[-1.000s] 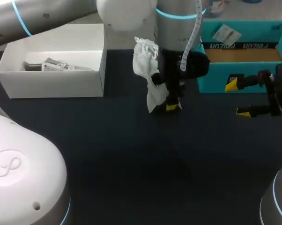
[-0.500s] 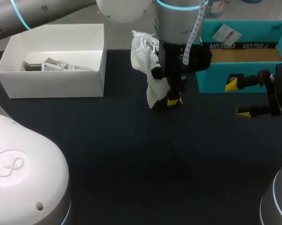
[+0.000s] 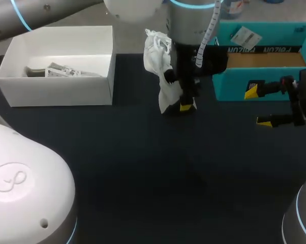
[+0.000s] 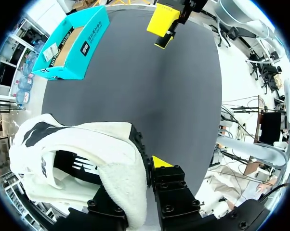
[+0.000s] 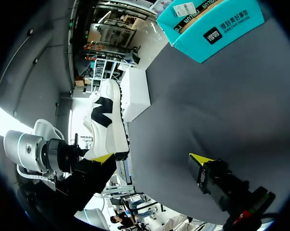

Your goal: Take the shoe out of the shoebox, open the shoe tongue, remove and reinsert the insole, then place the shoe into the shoebox

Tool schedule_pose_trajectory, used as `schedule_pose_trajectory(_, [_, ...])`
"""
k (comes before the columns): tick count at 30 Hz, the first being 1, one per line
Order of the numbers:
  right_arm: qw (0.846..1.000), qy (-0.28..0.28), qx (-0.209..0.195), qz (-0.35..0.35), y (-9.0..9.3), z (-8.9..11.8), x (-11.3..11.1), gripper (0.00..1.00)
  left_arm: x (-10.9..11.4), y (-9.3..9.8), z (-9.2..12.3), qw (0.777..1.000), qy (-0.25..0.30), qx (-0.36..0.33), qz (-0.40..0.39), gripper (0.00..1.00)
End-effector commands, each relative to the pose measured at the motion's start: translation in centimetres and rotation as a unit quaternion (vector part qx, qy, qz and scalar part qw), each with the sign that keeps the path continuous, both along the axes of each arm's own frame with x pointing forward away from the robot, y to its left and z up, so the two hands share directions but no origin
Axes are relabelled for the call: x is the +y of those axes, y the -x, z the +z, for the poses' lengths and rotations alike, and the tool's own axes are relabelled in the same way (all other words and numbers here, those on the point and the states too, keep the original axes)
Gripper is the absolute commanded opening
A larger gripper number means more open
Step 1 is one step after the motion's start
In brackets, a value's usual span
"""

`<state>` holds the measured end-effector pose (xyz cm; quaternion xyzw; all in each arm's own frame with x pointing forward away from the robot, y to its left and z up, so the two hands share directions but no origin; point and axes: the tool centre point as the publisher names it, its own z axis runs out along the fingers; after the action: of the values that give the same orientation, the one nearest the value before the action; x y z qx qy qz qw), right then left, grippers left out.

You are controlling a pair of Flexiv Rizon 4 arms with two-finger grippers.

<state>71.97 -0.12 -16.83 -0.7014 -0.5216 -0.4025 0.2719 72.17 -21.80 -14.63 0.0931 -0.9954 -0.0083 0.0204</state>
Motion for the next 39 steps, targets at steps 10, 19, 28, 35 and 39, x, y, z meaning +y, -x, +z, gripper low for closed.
schedule_pose_trajectory(10, [1.000,0.001,0.001,-0.001,0.1,0.0,0.1,1.00,7.1,-7.6,-0.3,0.999,-0.005,0.022,-0.025,0.00])
schedule_pose_trajectory(19, [1.000,0.001,0.001,-0.001,0.1,0.0,0.1,1.00,13.3,-13.0,-1.0,0.998,0.000,0.037,-0.043,0.00])
schedule_pose_trajectory(28, [1.000,0.001,0.001,-0.001,0.1,0.0,0.1,1.00,18.2,-17.2,-1.6,0.999,-0.010,0.029,-0.034,0.00])
schedule_pose_trajectory(35, [1.000,0.001,0.001,-0.001,0.1,0.0,0.1,1.00,21.8,-20.2,-1.6,0.999,0.002,0.036,-0.013,0.00])
schedule_pose_trajectory(39, [1.000,0.001,0.001,-0.001,0.1,0.0,0.1,1.00,24.3,-22.0,-1.4,0.999,0.009,0.041,-0.007,0.00])
